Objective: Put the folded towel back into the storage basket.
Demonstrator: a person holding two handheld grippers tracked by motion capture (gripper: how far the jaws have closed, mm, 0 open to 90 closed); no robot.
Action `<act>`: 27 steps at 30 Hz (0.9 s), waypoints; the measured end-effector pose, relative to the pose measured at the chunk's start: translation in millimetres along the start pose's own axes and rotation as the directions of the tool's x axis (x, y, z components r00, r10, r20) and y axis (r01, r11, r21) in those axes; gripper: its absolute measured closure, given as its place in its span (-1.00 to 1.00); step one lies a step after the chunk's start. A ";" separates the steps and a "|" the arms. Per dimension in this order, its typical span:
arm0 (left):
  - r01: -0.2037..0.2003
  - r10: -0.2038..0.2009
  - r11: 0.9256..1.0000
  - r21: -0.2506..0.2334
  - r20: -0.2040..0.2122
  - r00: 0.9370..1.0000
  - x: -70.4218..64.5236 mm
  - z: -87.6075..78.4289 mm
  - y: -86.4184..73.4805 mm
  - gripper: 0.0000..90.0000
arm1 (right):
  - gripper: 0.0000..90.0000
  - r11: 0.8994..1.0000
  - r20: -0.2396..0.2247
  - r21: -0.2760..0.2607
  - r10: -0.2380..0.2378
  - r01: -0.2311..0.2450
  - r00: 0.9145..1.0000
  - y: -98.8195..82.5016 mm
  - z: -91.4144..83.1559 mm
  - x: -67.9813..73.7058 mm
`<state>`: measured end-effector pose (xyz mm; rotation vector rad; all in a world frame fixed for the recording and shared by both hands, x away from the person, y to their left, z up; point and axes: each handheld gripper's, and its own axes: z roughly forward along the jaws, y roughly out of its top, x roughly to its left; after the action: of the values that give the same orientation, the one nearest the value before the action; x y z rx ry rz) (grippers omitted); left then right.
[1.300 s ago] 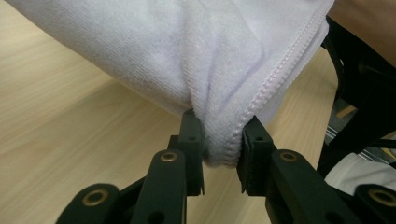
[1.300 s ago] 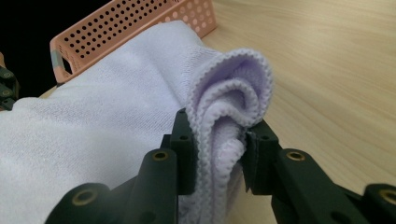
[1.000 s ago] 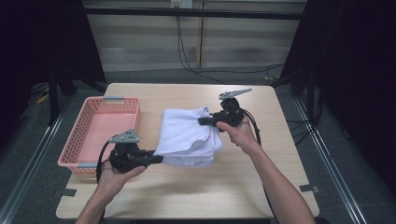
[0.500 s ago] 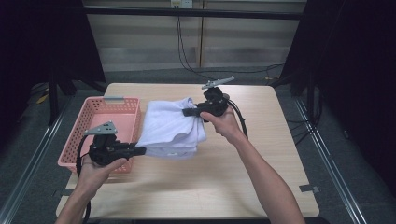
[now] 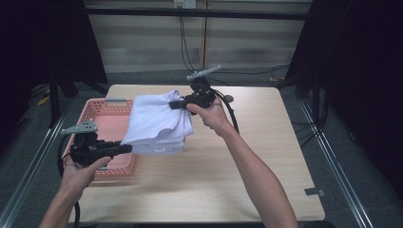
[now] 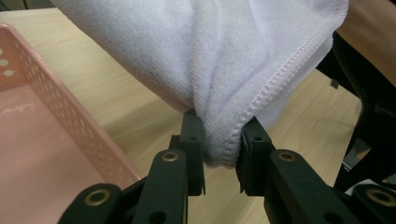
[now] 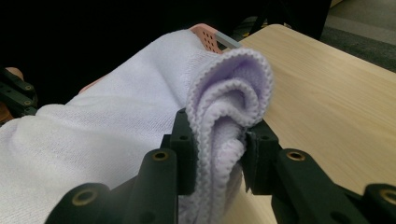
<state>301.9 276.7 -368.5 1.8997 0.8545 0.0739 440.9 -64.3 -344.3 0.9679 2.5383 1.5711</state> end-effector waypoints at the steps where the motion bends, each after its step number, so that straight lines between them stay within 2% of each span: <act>1: 0.001 -0.001 1.000 -0.004 -0.005 1.000 1.3 -2.3 -0.3 0.67 | 0.55 1.000 -0.002 0.000 0.001 -0.001 1.000 2.0 1.7 0.7; 10: 0.022 -0.023 1.000 -0.016 -0.055 0.998 17.8 -28.8 -5.8 0.67 | 0.55 1.000 -0.030 0.008 -0.012 0.012 0.999 19.4 29.1 12.0; 15: 0.046 -0.048 0.998 -0.035 -0.068 0.997 28.6 -42.6 -13.1 0.68 | 0.55 1.000 -0.042 0.015 -0.017 0.017 0.999 25.6 45.2 18.3; 18: 0.046 -0.048 0.998 -0.034 -0.081 0.996 33.8 -48.9 -16.4 0.67 | 0.55 1.000 -0.051 0.016 -0.016 0.016 0.999 29.4 55.8 20.4; 27: 0.078 -0.085 0.995 -0.059 -0.128 0.988 47.7 -70.2 -25.7 0.67 | 0.55 0.999 -0.067 0.040 -0.010 0.013 0.998 42.3 89.5 27.8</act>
<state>295.6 365.1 -369.8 1.8229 1.0077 0.1706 467.3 35.0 -346.2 0.9177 2.6240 1.5817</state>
